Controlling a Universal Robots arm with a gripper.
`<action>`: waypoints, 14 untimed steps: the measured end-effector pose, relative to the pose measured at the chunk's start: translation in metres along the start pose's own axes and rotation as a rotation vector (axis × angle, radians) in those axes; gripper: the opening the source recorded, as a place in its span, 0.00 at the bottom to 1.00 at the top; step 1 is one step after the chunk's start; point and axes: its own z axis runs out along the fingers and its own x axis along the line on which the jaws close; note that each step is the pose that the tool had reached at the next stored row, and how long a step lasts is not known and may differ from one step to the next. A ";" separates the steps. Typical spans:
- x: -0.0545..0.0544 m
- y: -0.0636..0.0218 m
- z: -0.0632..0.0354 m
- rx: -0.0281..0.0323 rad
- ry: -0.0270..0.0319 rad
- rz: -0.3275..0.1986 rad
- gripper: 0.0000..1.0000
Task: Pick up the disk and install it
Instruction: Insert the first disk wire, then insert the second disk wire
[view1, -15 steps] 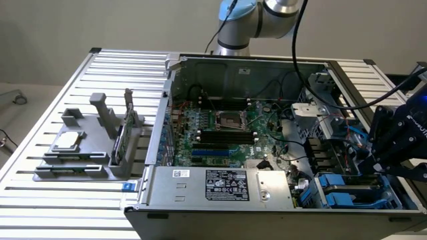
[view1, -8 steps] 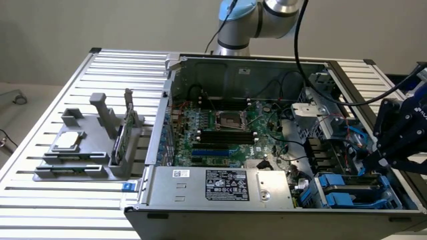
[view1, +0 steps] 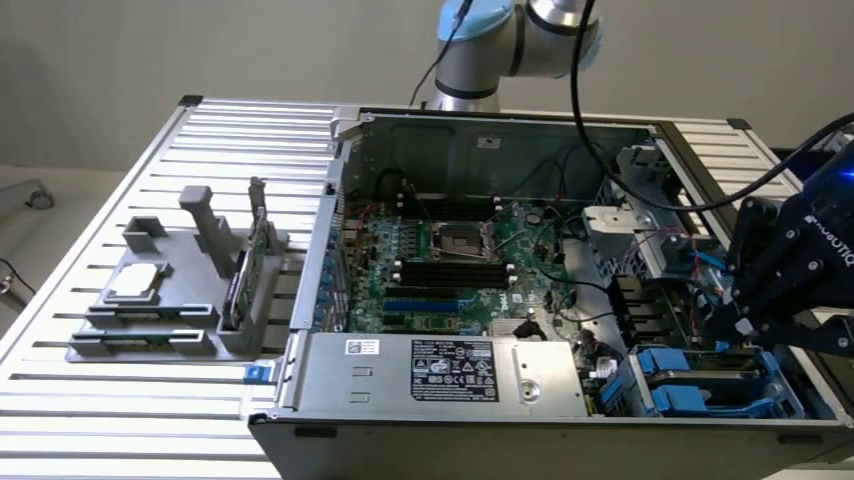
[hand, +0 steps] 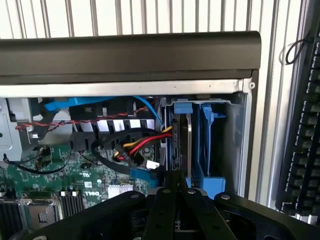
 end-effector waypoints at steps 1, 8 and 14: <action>0.000 -0.0045 0.0006 0.0000 0.0003 0.000 0.11; -0.001 -0.0098 0.0013 0.0002 0.0012 -0.002 0.11; -0.001 -0.0098 0.0013 0.0001 0.0012 -0.002 0.11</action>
